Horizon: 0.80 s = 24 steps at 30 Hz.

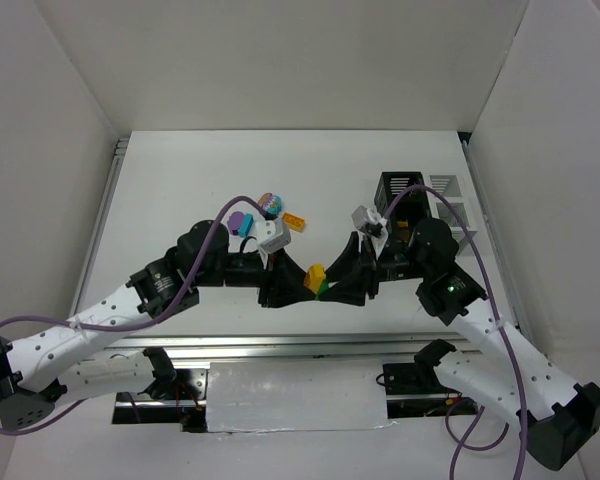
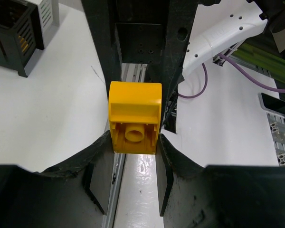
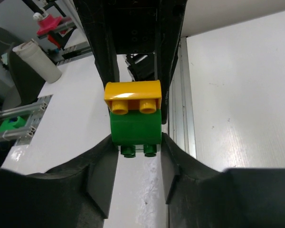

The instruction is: Sort the legos into containers by color

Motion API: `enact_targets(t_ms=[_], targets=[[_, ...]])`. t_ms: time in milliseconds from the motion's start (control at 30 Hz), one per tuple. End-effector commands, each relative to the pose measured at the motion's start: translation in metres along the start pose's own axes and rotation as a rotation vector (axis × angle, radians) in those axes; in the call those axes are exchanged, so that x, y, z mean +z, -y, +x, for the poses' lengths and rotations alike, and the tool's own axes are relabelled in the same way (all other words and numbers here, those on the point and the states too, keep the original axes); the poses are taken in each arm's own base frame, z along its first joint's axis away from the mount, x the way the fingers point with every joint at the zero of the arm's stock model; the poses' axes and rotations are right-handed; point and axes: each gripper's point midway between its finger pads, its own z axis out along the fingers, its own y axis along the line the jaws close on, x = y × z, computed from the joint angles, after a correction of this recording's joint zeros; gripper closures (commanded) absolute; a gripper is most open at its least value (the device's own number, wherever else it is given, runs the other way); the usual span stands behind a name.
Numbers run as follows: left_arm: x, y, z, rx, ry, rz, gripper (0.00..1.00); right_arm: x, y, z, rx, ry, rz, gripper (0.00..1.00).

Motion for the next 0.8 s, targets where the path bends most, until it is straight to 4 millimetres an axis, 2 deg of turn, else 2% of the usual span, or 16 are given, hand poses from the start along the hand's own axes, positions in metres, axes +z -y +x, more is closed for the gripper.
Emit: enact_targets(t_ms=[0,100,133,167,333,500,700,767], targets=[[-0.007,0.018,-0.017,0.047,0.06,0.072,1.0,-0.004,0.002,-0.021,-0.055,0.043,0.046,0.57],[-0.006,0.017,-0.016,0.043,0.057,0.071,1.0,-0.003,-0.003,-0.023,-0.057,0.043,0.013,0.8],[-0.005,0.016,-0.015,0.04,0.054,0.07,1.0,-0.003,-0.002,-0.02,-0.039,0.039,0.016,0.94],[-0.005,0.016,-0.015,0.041,0.056,0.068,1.0,-0.003,-0.008,-0.026,-0.069,0.055,-0.017,0.99],[-0.008,0.01,-0.021,0.031,0.075,0.018,1.0,-0.003,-0.007,-0.021,-0.076,0.046,-0.018,1.0],[-0.025,0.004,-0.037,0.032,0.127,-0.05,1.0,-0.013,0.004,-0.004,-0.053,0.009,-0.022,1.0],[-0.03,0.006,-0.04,0.034,0.127,-0.052,1.0,-0.019,0.007,-0.006,-0.053,0.017,-0.035,1.0],[-0.03,0.004,-0.039,0.027,0.128,-0.063,1.0,-0.02,0.014,-0.008,-0.038,0.022,0.013,1.0]])
